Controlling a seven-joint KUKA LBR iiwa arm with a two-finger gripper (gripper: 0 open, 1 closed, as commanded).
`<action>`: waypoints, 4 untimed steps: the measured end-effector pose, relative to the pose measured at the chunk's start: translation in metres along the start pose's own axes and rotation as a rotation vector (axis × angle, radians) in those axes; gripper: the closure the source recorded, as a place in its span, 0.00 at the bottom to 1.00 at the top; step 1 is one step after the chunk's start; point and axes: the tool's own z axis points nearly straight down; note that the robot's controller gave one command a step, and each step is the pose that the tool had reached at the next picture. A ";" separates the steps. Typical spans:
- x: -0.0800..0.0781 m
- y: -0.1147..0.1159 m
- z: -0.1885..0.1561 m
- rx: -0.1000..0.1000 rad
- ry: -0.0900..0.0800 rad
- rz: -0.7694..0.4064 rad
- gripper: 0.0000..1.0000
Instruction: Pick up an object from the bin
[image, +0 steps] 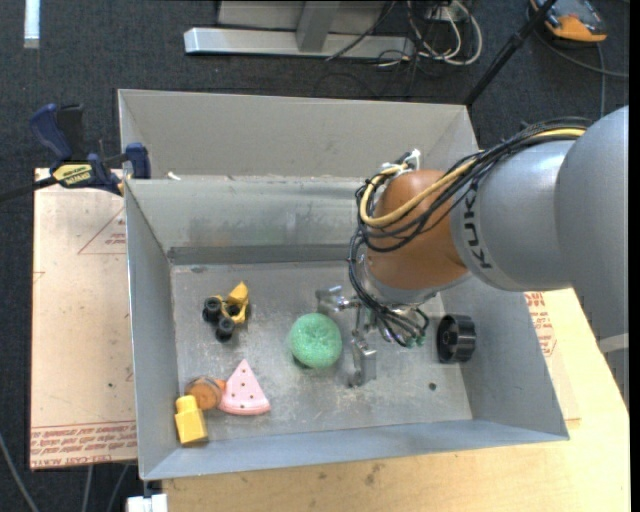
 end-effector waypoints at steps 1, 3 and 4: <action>-0.025 0.024 -0.002 0.000 0.000 -0.030 0.00; -0.057 0.043 0.002 -0.001 0.000 -0.015 1.00; -0.057 0.043 0.002 -0.001 0.000 -0.015 1.00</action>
Offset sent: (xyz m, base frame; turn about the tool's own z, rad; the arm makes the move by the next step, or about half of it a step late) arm 0.0419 0.0564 -0.0015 -0.0146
